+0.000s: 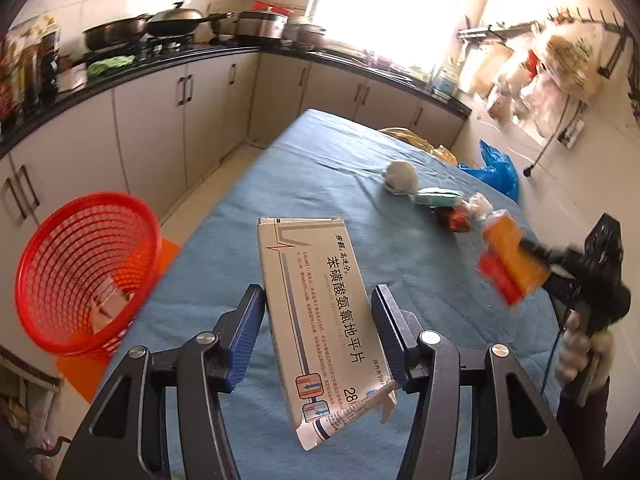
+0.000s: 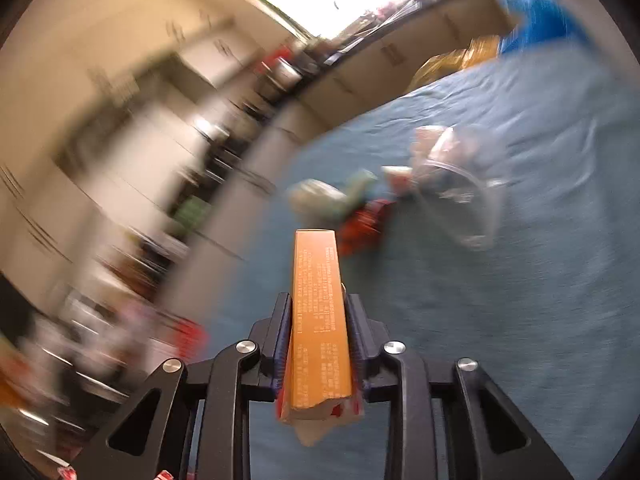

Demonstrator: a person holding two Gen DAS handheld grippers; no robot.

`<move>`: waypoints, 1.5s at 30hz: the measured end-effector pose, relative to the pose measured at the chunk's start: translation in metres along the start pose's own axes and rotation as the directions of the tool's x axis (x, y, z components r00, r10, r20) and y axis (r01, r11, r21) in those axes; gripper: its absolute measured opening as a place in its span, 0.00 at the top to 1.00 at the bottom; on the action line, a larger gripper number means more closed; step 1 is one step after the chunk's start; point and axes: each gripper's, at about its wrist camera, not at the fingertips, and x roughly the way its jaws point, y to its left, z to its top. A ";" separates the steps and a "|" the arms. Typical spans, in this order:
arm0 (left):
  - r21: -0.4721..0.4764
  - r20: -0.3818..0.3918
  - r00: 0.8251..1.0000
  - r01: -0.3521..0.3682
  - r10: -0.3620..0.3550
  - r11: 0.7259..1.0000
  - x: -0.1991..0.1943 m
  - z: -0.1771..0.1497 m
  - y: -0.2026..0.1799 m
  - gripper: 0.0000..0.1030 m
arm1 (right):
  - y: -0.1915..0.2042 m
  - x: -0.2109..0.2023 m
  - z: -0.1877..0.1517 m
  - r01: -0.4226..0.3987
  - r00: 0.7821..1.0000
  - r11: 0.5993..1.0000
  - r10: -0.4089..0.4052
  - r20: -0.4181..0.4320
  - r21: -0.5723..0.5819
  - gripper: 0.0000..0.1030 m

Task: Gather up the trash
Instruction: 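Lift the white medicine box and orange box toward the red basket, then release the white medicine box and orange box into the red basket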

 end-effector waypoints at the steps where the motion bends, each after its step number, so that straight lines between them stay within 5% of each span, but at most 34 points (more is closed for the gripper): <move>1: -0.010 0.002 1.000 0.001 -0.001 1.000 -0.003 -0.002 0.005 0.47 | 0.006 0.000 -0.003 0.031 1.000 0.999 -0.031 -0.003 -0.017 0.61; 2: -0.018 0.004 1.000 0.002 -0.002 1.000 -0.005 -0.003 0.009 0.47 | 0.010 -0.001 -0.004 0.047 0.999 0.999 -0.047 0.002 -0.022 0.49; 4: -0.028 0.007 1.000 0.005 -0.005 1.000 -0.008 -0.007 0.015 0.47 | 0.018 -0.004 -0.004 0.088 0.996 0.995 -0.088 0.017 -0.045 0.40; 7: -0.034 0.016 1.000 0.010 -0.010 0.999 -0.013 -0.010 0.020 0.47 | 0.038 0.000 -0.006 0.168 0.986 0.978 -0.168 0.011 -0.128 0.38; 13: -0.041 0.039 0.999 0.006 -0.005 0.999 -0.022 -0.012 0.034 0.47 | 0.066 0.036 -0.012 0.381 0.906 0.829 -0.423 -0.013 -0.410 0.28; 15: -0.049 0.040 0.999 0.009 -0.007 0.999 -0.025 -0.012 0.040 0.47 | 0.061 0.047 -0.010 0.411 0.882 0.797 -0.471 -0.029 -0.443 0.28; 22: -0.071 0.038 0.999 0.003 -0.001 0.997 -0.029 -0.019 0.053 0.47 | 0.034 0.077 0.016 0.398 0.860 0.837 -0.483 -0.164 -0.376 0.28; 24: -0.075 0.035 0.999 0.005 -0.002 0.997 -0.028 -0.020 0.056 0.47 | 0.035 0.084 0.014 0.400 0.848 0.828 -0.497 -0.183 -0.393 0.34; 25: -0.077 0.033 0.999 0.006 -0.003 0.997 -0.027 -0.020 0.056 0.47 | 0.036 0.087 0.014 0.396 0.843 0.830 -0.498 -0.203 -0.393 0.50; 27: -0.079 0.032 0.999 0.009 -0.006 0.997 -0.027 -0.021 0.057 0.47 | 0.039 0.086 0.013 0.411 0.840 0.823 -0.509 -0.188 -0.393 0.51; 32: -0.081 0.040 0.999 0.000 0.003 0.997 -0.029 -0.022 0.063 0.47 | 0.059 0.055 0.021 0.439 0.868 0.820 -0.493 -0.063 -0.367 0.51; 36: -0.100 0.055 0.998 -0.007 0.013 0.995 -0.034 -0.019 0.073 0.47 | 0.082 0.026 0.032 0.402 0.907 0.859 -0.420 0.012 -0.316 0.51; 40: -0.110 0.081 0.996 -0.030 0.040 0.993 -0.042 -0.015 0.090 0.47 | 0.121 0.032 0.024 0.286 0.951 0.901 -0.308 -0.018 -0.326 0.50; 45: -0.118 0.087 0.985 -0.137 0.148 0.984 -0.047 -0.005 0.129 0.47 | 0.182 0.071 -0.009 0.128 0.978 0.917 -0.180 -0.105 -0.377 0.50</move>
